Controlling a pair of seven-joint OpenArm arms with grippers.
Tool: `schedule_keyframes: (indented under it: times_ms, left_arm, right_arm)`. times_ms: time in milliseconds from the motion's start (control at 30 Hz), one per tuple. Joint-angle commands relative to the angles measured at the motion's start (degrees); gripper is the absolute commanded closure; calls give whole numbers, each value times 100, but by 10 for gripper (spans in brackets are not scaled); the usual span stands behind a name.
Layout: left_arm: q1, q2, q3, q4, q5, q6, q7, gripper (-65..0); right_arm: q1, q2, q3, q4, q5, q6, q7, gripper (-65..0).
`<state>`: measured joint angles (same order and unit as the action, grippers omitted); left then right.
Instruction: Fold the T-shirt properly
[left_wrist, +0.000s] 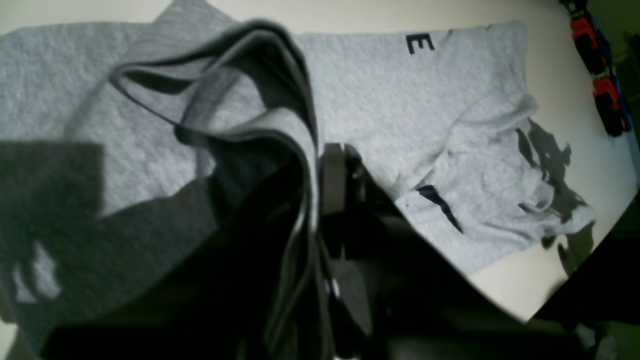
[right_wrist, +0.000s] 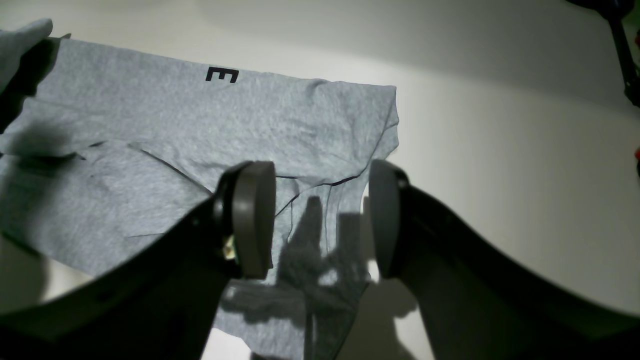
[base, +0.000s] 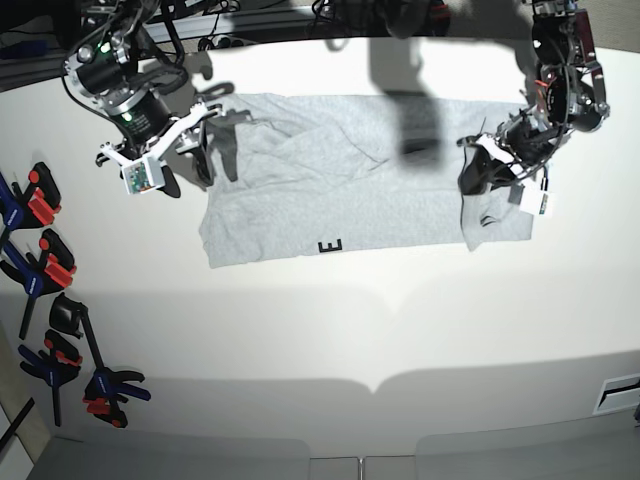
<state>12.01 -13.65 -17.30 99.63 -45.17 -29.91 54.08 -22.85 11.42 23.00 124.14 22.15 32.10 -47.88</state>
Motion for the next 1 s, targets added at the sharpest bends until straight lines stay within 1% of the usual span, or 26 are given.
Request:
schedule_keyframes:
  times_ms: [0, 200, 233, 333, 400, 433, 500, 533, 567, 633, 700, 767, 867, 900, 967]
  left_arm:
    - [-39, -35, -11, 107, -138, -55, -37, 0]
    - [-39, -35, -11, 107, -140, -57, 39, 0]
    - [-39, -35, -11, 107, -140, -85, 70, 0]
    - [-42, -33, -11, 107, -144, -308, 76, 0]
    - [-42, -33, -11, 107, -190, -310, 149, 0]
    - [-44, -33, -9, 107, -251, -310, 201, -41]
    - [-44, -33, -9, 107, -540, -310, 319, -200]
    - [-46, -35, 11, 107, -728, -310, 411, -243]
    - [-46, -35, 57, 107, -907, -310, 518, -256]
    - [-46, -35, 254, 107, -1113, -310, 702, -256]
    - [-46, -35, 529, 107, -1056, -313, 708, -256]
    - [-48, -37, 765, 107, -881, -310, 503, -256]
    - [-50, -37, 907, 107, -354, -302, -236, -256]
    - [-61, -37, 905, 107, -175, -210, -501, -256]
    - [-96, -68, 905, 107, 87, 282, -861, -256]
  right_arm:
    - [31, 50, 24, 114, 81, 4, 146, -286]
    - [116, 50, 24, 114, 83, 4, 151, -286]
    - [131, 50, 24, 114, 83, 4, 151, -286]
    - [190, 48, 24, 114, 83, 4, 144, -286]
    - [190, 50, 24, 114, 81, 4, 149, -286]
    - [188, 50, 24, 114, 81, 4, 146, -286]
    - [190, 48, 24, 114, 81, 4, 146, -286]
    - [190, 50, 24, 114, 81, 4, 146, -286]
    - [190, 50, 24, 114, 81, 4, 146, -286]
    - [190, 50, 24, 111, 81, 4, 149, -286]
    - [192, 50, 24, 111, 81, 4, 149, -286]
    - [190, 48, 24, 111, 81, 4, 149, -286]
    - [190, 50, 24, 111, 79, 4, 146, -286]
    - [190, 50, 24, 111, 76, 4, 146, -286]
    - [188, 50, 24, 111, 66, 4, 146, -286]
